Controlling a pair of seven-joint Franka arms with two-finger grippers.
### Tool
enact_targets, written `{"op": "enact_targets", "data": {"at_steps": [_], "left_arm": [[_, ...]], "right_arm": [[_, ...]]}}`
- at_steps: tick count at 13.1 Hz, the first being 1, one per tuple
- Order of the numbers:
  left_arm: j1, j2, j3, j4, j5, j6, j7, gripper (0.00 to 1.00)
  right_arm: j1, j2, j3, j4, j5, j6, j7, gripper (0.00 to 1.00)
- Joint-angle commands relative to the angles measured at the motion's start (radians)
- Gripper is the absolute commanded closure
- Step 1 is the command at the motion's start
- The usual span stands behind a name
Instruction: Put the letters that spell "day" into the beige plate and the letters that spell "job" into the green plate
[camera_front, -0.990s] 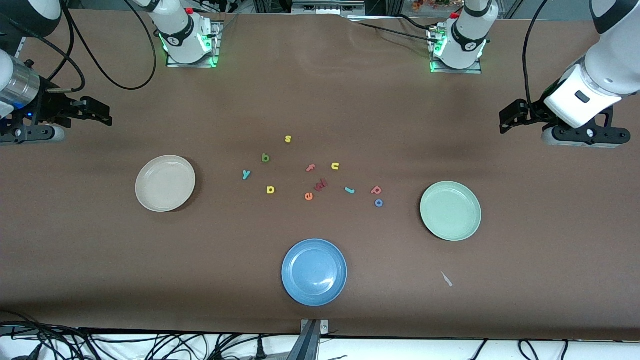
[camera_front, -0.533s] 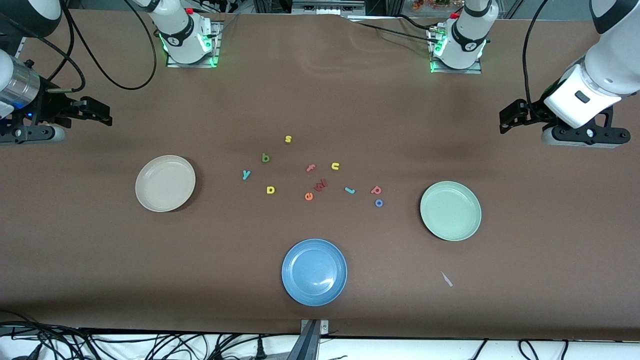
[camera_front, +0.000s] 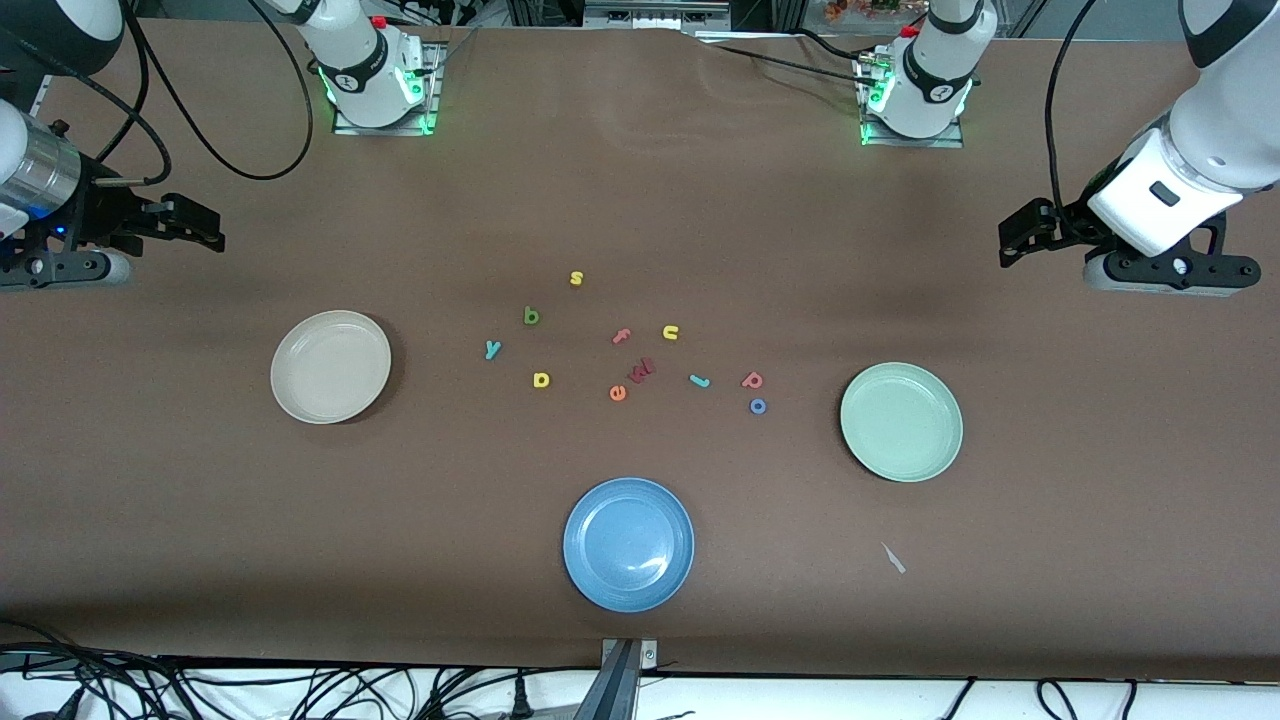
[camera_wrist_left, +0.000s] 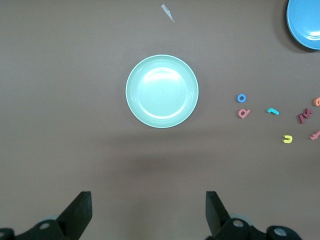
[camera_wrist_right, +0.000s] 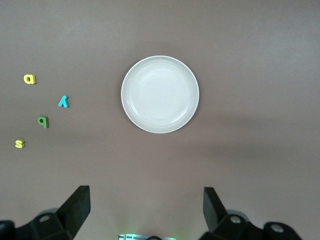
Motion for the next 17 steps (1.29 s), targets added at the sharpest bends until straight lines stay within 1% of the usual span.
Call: {"op": "enact_targets", "data": {"at_steps": [1, 17], "left_arm": [[0.001, 0.004, 0.0, 0.012, -0.001, 0.0, 0.02, 0.0], [0.001, 0.004, 0.0, 0.012, -0.002, 0.0, 0.02, 0.0]], "right_arm": [[-0.002, 0.0, 0.004, 0.01, 0.004, -0.007, 0.007, 0.0], [-0.002, -0.001, 0.006, 0.004, 0.005, -0.019, 0.008, 0.0]]}}
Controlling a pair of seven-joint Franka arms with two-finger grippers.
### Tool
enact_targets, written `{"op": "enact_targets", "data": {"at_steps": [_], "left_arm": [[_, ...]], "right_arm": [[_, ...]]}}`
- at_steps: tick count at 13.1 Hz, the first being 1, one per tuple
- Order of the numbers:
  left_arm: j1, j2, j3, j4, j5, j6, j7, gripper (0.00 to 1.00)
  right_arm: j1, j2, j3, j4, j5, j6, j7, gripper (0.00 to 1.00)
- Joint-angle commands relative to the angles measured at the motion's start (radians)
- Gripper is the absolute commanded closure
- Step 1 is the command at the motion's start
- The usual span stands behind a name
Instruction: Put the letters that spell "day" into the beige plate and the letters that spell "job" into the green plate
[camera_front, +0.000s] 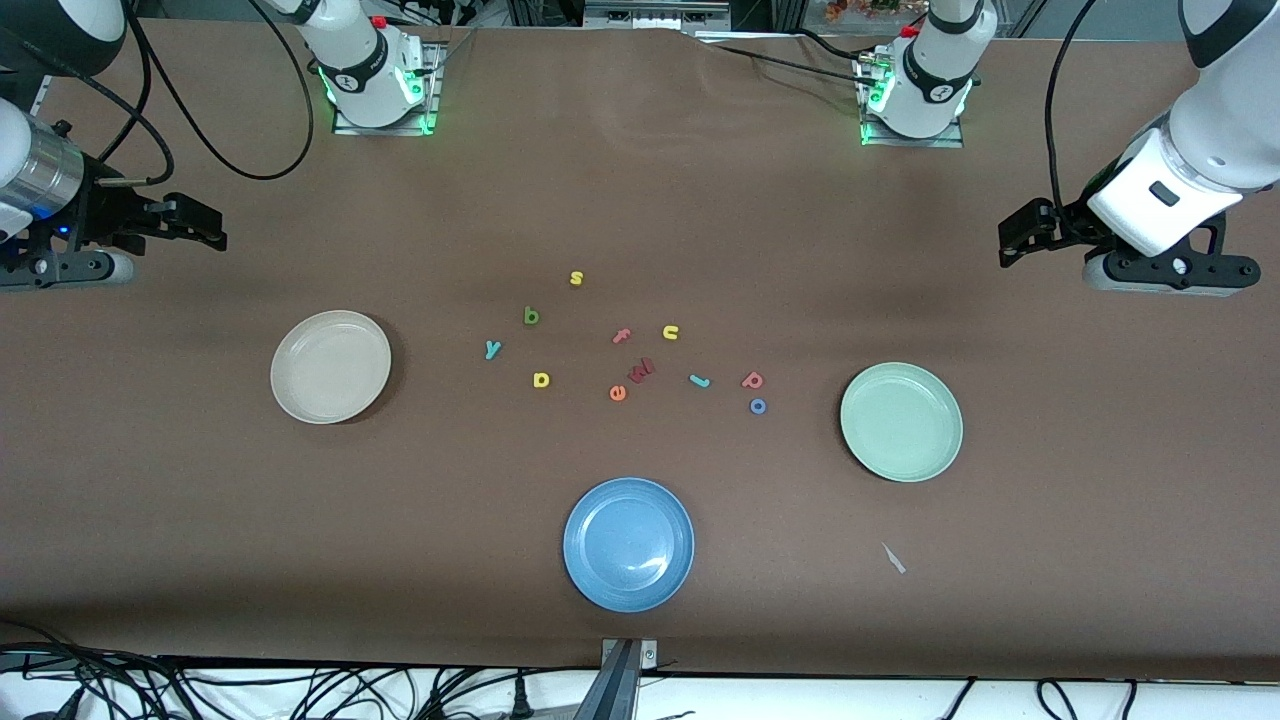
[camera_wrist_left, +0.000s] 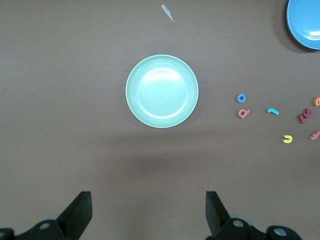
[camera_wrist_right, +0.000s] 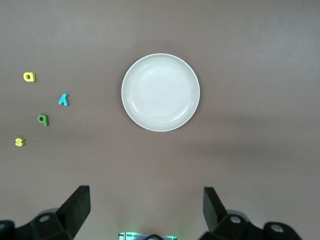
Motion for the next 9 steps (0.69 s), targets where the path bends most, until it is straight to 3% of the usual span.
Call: {"op": "enact_targets", "data": {"at_steps": [1, 9], "left_arm": [[0.001, 0.004, 0.0, 0.012, -0.001, 0.0, 0.02, 0.0], [-0.001, 0.004, 0.0, 0.012, 0.0, 0.0, 0.02, 0.0]], "right_arm": [[-0.003, -0.002, 0.004, 0.005, 0.005, -0.012, 0.007, 0.0], [-0.003, 0.0, 0.004, 0.008, 0.01, -0.006, 0.008, 0.0]]}}
